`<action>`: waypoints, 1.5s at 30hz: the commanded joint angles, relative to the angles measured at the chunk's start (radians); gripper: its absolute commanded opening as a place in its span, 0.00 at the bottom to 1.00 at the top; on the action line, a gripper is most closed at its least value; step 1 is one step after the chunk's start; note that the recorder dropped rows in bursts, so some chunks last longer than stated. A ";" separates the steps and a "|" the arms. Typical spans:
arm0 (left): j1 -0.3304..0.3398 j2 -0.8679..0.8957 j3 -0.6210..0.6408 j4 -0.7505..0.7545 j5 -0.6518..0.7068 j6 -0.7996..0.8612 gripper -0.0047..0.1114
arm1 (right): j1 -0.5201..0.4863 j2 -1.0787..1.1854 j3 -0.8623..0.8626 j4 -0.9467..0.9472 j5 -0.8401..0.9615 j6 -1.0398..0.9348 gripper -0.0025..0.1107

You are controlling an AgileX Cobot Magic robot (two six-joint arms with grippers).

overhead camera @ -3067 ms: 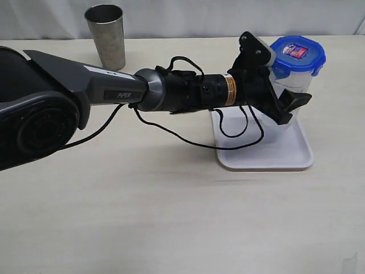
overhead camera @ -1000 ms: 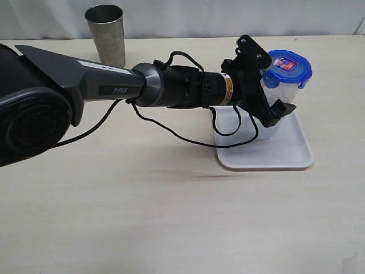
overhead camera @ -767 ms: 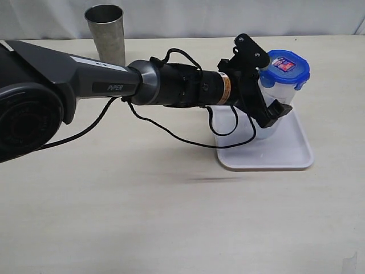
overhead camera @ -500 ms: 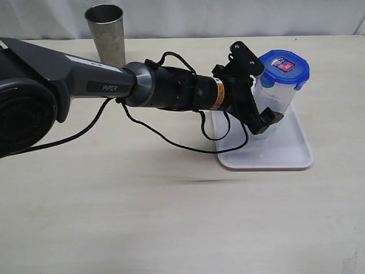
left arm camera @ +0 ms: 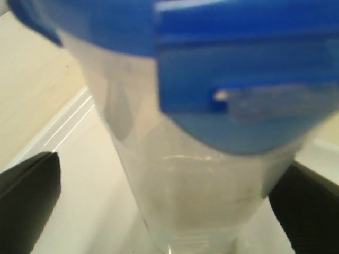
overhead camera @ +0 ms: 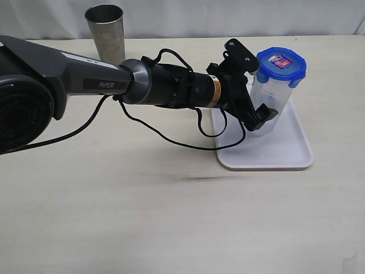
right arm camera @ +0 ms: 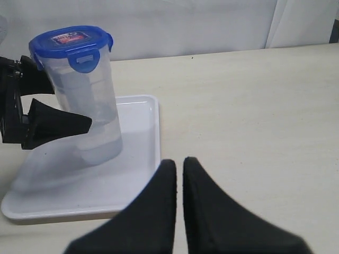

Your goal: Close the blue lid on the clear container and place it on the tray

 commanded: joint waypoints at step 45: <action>0.005 -0.103 0.001 0.006 0.796 -0.021 0.95 | -0.004 -0.004 0.002 0.000 -0.004 -0.007 0.06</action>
